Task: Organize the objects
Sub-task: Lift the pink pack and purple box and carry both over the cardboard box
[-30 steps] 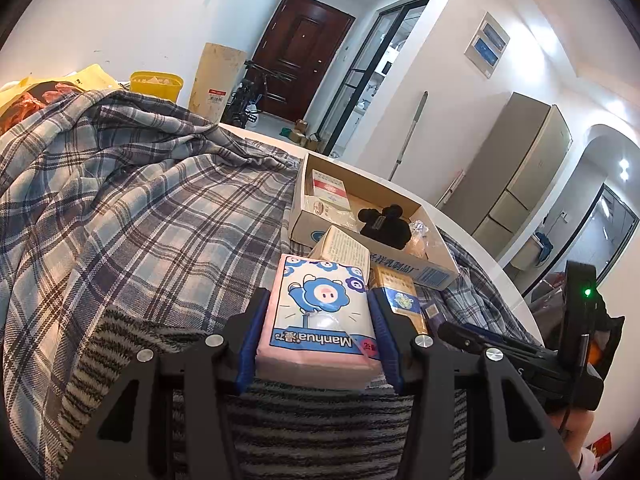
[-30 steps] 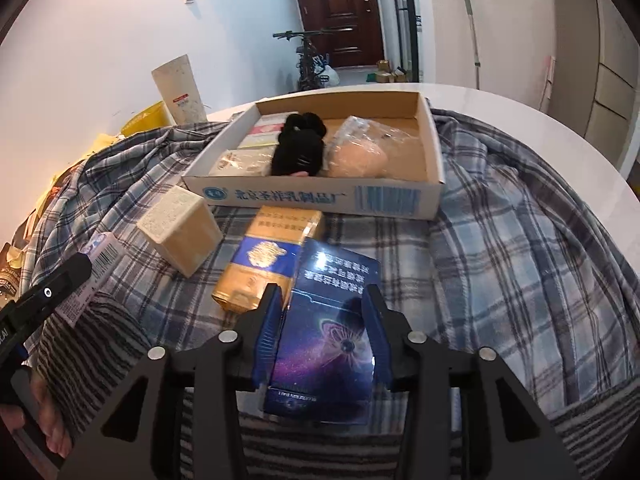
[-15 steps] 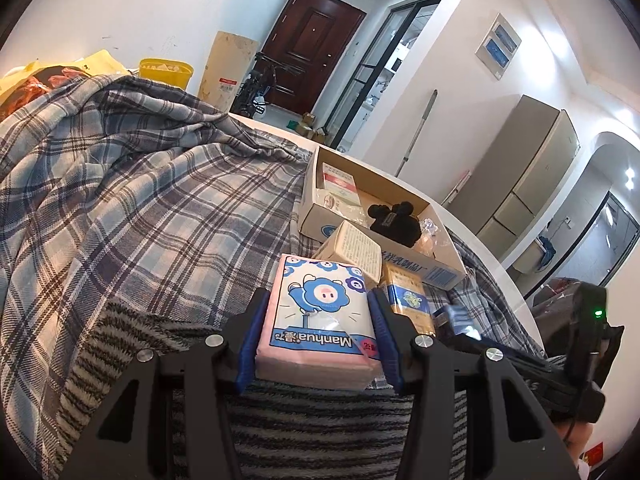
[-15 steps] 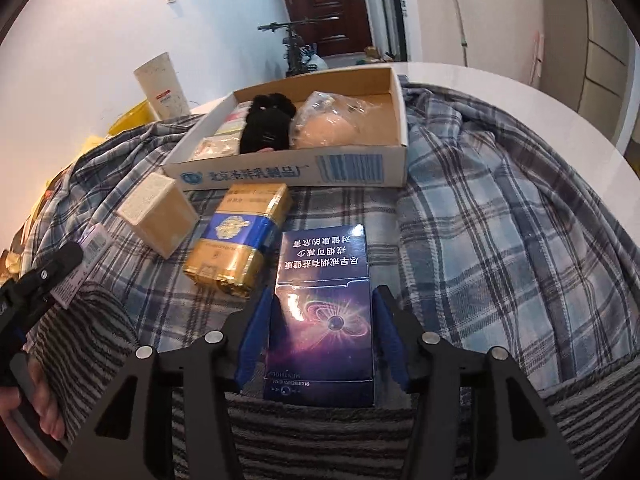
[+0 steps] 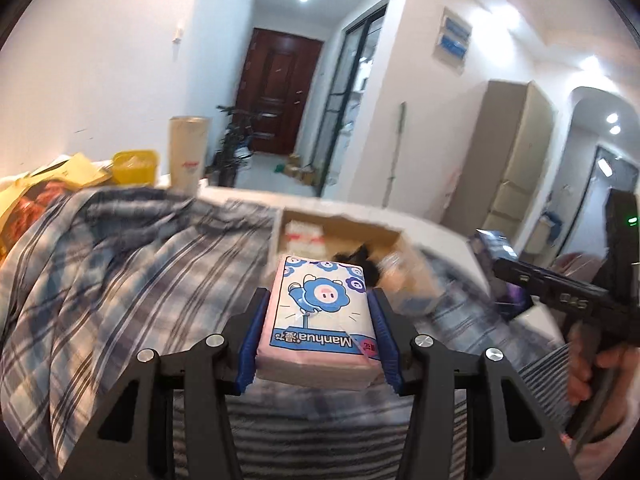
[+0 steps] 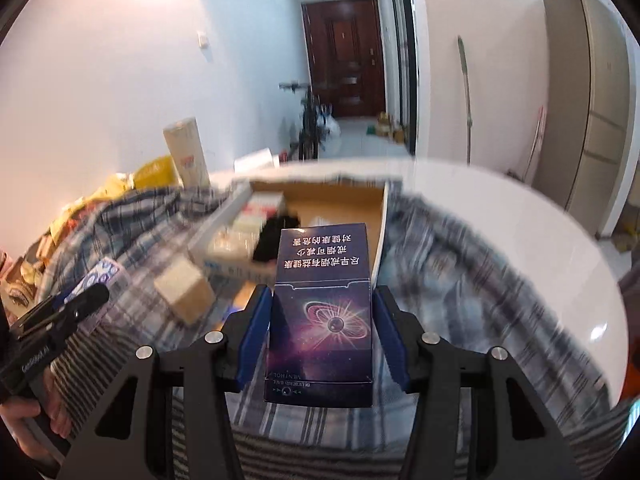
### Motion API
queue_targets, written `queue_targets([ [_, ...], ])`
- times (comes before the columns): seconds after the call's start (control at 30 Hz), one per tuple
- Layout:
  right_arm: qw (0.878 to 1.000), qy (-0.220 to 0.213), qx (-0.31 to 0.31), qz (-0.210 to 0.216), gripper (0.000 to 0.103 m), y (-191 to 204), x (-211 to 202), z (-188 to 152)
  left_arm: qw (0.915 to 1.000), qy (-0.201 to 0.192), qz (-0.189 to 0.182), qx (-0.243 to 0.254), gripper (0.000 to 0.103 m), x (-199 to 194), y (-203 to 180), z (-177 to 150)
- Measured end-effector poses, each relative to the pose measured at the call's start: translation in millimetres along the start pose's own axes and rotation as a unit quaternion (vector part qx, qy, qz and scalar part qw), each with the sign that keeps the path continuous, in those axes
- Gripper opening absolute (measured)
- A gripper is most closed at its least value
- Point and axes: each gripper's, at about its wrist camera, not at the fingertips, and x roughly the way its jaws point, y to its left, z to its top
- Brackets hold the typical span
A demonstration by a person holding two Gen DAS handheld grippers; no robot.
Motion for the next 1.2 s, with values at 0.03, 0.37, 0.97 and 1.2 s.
queue_targets([
  [0.03,1.0,-0.011,-0.002,0.002,0.051,-0.1,-3.7,7.2,1.0,-0.005,-0.004,0.006,0.051,-1.0,-4.3,7.9],
  [0.37,0.993,-0.113,0.008,-0.015,0.051,3.9,-7.4,120.1,0.9847,-0.132,0.031,0.109,0.051,7.6,-84.0,110.1],
  [0.97,0.998,0.001,0.062,0.003,0.051,-42.9,154.5,121.1,1.0,0.002,0.001,-0.008,0.051,208.2,-47.2,140.6],
  [1.2,0.996,0.045,0.076,0.0,0.051,-66.3,188.7,109.0,0.9983,0.055,0.016,-0.002,0.051,243.4,-39.1,109.4],
])
